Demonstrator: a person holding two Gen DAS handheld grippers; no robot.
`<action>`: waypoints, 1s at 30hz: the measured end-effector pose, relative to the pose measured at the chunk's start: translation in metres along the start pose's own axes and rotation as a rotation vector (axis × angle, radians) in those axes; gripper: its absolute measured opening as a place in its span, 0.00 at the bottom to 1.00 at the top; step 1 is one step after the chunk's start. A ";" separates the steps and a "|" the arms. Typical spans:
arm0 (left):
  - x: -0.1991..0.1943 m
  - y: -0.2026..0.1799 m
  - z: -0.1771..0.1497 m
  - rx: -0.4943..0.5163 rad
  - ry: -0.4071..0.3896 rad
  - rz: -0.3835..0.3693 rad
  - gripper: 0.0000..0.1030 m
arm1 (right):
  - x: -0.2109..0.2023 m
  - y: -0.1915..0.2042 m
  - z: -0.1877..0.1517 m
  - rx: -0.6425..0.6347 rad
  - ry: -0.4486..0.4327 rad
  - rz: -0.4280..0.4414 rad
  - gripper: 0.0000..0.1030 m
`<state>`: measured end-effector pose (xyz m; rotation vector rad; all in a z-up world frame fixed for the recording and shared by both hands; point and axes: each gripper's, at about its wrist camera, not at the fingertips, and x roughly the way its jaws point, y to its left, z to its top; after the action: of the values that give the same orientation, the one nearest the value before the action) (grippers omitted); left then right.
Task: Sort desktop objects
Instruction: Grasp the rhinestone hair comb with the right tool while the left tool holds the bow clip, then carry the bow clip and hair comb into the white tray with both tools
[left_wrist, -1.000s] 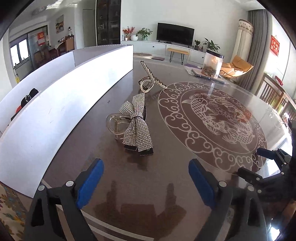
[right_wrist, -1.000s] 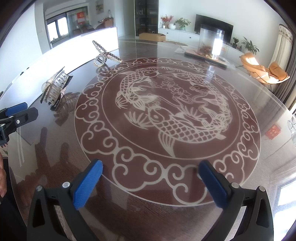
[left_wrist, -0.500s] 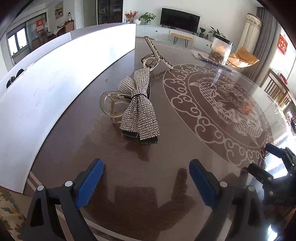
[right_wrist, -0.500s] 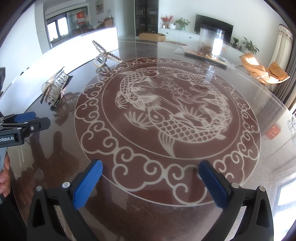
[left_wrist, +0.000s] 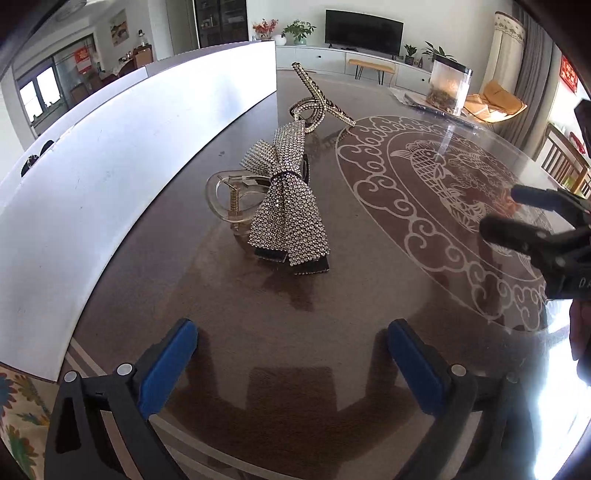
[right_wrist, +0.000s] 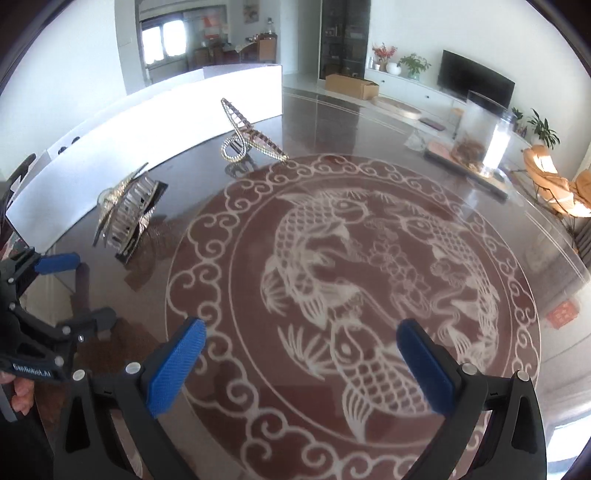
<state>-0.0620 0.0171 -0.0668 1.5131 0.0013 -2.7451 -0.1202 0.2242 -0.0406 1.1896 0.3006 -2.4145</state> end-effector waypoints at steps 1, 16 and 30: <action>0.000 0.003 0.000 -0.013 0.001 0.007 1.00 | 0.010 0.002 0.020 -0.015 -0.002 0.018 1.00; 0.001 0.015 0.004 -0.044 0.002 0.026 1.00 | 0.152 0.062 0.170 -0.322 0.101 0.099 0.61; -0.007 0.054 0.013 -0.246 -0.041 -0.168 1.00 | 0.043 0.014 0.071 -0.074 0.096 0.093 0.40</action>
<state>-0.0695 -0.0365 -0.0539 1.4523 0.4680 -2.7705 -0.1865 0.1730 -0.0310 1.2605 0.3537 -2.2517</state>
